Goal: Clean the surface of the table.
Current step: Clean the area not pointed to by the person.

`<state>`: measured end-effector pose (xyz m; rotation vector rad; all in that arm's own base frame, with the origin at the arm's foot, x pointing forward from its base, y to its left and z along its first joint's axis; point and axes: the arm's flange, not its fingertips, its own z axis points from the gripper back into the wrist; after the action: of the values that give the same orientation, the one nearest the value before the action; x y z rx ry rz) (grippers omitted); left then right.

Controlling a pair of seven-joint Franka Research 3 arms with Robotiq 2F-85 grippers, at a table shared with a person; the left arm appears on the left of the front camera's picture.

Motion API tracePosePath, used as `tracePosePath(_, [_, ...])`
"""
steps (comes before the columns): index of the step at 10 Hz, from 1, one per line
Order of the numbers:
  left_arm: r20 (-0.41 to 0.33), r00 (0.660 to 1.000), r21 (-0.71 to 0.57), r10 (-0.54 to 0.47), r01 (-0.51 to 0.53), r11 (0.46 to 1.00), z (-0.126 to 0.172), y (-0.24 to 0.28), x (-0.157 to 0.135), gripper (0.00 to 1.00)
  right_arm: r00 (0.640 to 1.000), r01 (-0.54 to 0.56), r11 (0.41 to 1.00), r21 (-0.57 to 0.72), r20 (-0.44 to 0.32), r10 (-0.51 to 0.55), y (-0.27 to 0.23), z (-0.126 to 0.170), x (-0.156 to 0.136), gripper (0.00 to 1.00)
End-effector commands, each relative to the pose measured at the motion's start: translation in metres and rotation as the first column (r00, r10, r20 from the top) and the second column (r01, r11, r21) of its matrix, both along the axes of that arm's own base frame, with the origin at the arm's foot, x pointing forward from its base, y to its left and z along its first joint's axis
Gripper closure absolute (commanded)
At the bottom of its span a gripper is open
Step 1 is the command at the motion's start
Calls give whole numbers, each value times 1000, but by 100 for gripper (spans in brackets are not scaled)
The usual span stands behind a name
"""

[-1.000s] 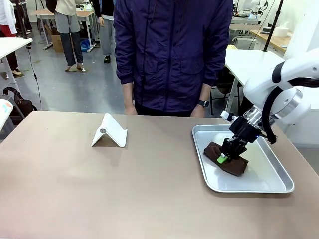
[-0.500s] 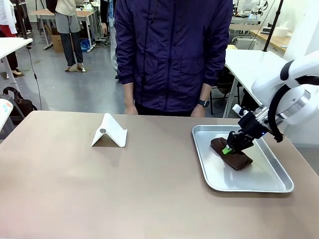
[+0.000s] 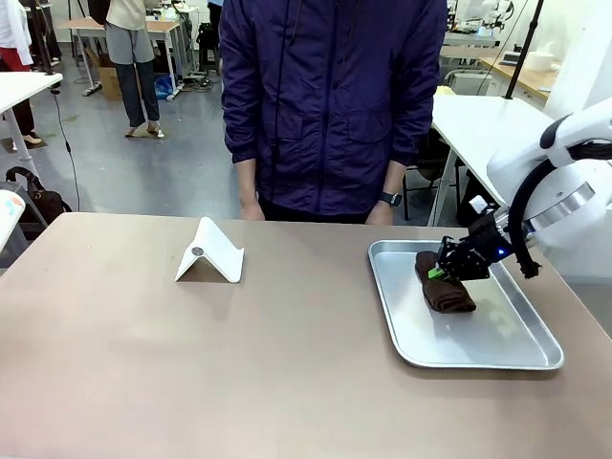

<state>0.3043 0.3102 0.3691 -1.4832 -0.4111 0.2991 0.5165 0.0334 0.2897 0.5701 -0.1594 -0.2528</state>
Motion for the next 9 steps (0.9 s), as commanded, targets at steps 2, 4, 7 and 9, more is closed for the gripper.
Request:
tracePosePath(2, [6, 1000, -15, -4, 4, 1000, 5, 2, -3, 78, 984, 136, 973, 186, -142, -110, -4, 17, -6, 90])
tracePosePath(4, [6, 1000, -15, -4, 4, 1000, 5, 2, -3, 78, 965, 163, 917, 364, -251, -72, -15, 30, -14, 90])
tracePosePath(7, [6, 1000, -15, -4, 4, 1000, 5, 2, -3, 78, 939, 78, 772, 631, -306, 155, -28, 48, -23, 90])
tracePosePath(9, [6, 1000, -15, -4, 4, 1000, 5, 2, -3, 78, 908, -1, 577, 817, -241, 342, -48, 63, -31, 90])
